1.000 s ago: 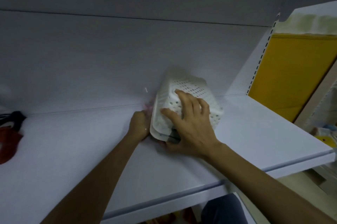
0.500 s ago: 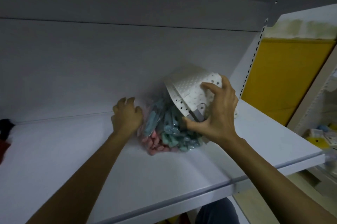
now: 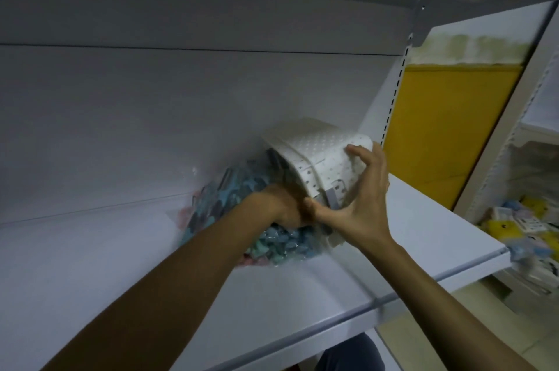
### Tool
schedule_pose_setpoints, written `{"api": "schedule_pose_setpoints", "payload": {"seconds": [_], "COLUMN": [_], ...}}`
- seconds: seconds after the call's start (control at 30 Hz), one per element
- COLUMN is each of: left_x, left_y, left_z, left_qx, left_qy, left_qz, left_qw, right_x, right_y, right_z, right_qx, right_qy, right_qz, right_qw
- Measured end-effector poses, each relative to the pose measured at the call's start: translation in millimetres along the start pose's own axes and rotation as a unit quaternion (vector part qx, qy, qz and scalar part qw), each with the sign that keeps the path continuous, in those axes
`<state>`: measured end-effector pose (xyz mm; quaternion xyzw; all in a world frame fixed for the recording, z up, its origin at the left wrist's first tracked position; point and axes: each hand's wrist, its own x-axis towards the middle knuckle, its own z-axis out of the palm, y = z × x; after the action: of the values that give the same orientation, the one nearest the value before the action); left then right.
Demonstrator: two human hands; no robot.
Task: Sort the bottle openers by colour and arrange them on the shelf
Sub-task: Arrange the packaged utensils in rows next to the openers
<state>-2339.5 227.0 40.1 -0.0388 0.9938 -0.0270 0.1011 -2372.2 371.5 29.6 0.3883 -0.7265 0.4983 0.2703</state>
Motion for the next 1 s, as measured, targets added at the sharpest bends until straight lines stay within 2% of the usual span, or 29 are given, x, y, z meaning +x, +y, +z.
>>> {"api": "schedule_pose_setpoints", "payload": {"seconds": [0.07,0.2,0.27,0.33,0.4,0.47,0.6,0.73,0.8,0.9,1.0], "left_x": [4.6,12.6,14.4,16.5,16.0,16.3,17.2,17.0,16.4,10.4,2.7], "left_y": [-4.6,-15.6,-16.3,-16.9,-16.8,-17.4,-16.2,-16.5,-17.0,-16.4,-16.7], "left_z": [6.4,20.3,23.4,26.1,26.9,27.5,28.2,31.2,33.6,34.6,33.5], "left_qx": [0.002,-0.010,-0.039,-0.060,-0.070,-0.069,-0.072,-0.065,-0.034,-0.021,-0.086], "left_qy": [0.057,0.041,0.059,0.086,0.088,0.082,0.100,0.125,0.154,0.216,0.269], "left_qz": [0.043,0.028,0.023,0.016,0.002,-0.007,-0.006,0.004,0.025,0.054,0.066], "left_qw": [0.997,0.999,0.997,0.994,0.994,0.994,0.992,0.990,0.987,0.975,0.957], "right_x": [2.7,2.1,4.3,9.7,12.9,12.2,11.2,0.2,4.1,22.1,20.0], "right_y": [18.9,51.8,61.9,71.9,83.7,93.3,101.5,86.4,85.3,98.8,94.0], "right_z": [-8.6,-18.3,-20.5,-22.4,-24.9,-27.6,-29.4,-9.7,-6.3,-17.5,-22.1], "right_qx": [0.037,0.132,0.164,0.210,0.250,0.257,0.201,0.205,0.187,0.194,0.226], "right_qy": [0.061,0.144,0.182,0.236,0.295,0.305,0.294,0.274,0.266,0.284,0.266], "right_qz": [0.059,0.212,0.271,0.351,0.433,0.496,0.528,0.462,0.461,0.481,0.533], "right_qw": [0.996,0.957,0.931,0.882,0.814,0.771,0.771,0.818,0.826,0.807,0.771]}}
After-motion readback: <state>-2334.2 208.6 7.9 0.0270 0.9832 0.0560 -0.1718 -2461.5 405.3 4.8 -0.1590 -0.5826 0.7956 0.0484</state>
